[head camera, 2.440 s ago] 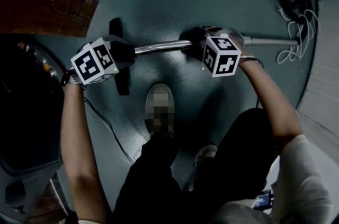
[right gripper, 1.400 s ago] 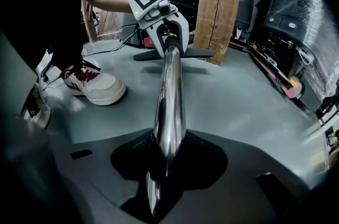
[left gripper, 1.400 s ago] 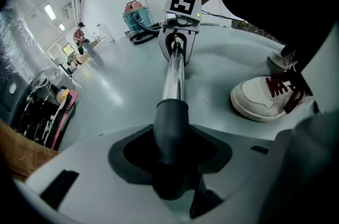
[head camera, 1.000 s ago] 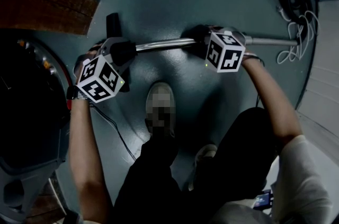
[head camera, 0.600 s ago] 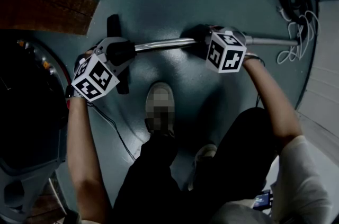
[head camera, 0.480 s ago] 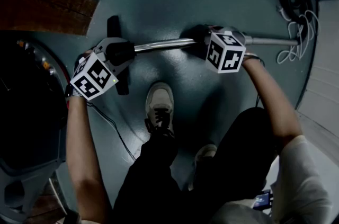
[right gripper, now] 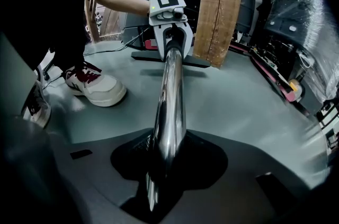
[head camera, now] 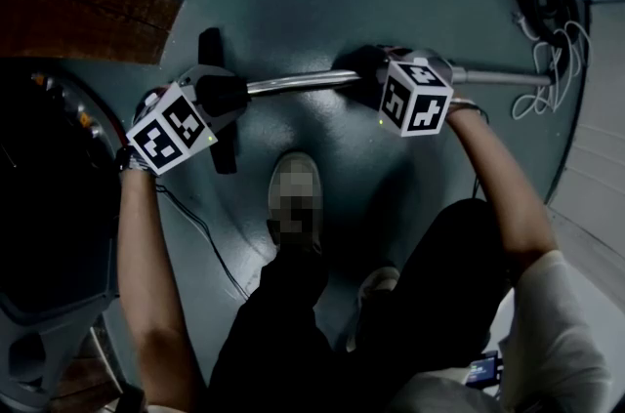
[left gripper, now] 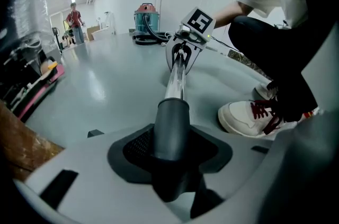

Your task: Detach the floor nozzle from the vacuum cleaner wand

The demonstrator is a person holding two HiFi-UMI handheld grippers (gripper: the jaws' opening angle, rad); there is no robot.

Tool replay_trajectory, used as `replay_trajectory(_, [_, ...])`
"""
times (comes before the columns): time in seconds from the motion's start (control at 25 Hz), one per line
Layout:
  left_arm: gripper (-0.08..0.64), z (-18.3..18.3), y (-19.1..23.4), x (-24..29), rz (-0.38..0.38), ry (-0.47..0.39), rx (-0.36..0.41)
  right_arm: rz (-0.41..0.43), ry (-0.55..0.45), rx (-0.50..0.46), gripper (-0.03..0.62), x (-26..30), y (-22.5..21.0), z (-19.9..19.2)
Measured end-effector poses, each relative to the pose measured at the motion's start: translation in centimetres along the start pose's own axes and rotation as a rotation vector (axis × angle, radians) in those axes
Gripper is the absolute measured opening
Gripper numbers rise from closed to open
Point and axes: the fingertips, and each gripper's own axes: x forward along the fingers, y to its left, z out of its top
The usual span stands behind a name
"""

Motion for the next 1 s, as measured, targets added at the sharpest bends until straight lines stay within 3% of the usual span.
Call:
replay_trajectory(0.28, [0.183,-0.4,-0.4,0.0,0.128,-0.002,0.069,0.051,-0.011,0.039,0.135,0.1,0.6,-0.2])
replay_trajectory(0.6, [0.164,-0.8,-0.2,0.0,0.231,0.080,0.215,0.100,-0.002,0.081,0.130,0.1,1.0,-0.3])
replay_trajectory(1.0, [0.163,-1.9,-0.6,0.8,0.146,0.106,0.174,0.097,0.017,0.059,0.130,0.8,1.2,-0.6])
